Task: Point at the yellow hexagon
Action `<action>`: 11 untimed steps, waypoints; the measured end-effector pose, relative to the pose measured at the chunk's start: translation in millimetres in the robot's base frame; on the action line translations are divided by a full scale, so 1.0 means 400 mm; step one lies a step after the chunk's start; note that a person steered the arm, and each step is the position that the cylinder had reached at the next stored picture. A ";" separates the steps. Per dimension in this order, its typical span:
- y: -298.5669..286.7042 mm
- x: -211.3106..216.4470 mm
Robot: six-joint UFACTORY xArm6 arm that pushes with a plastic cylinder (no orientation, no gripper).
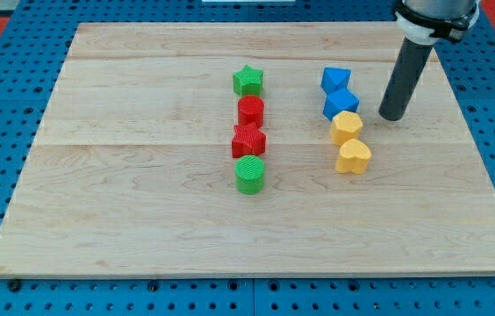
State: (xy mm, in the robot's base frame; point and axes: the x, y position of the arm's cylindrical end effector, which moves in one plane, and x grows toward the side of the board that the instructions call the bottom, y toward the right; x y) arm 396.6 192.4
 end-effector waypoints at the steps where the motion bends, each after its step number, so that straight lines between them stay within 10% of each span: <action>1: -0.013 -0.002; 11: -0.058 0.055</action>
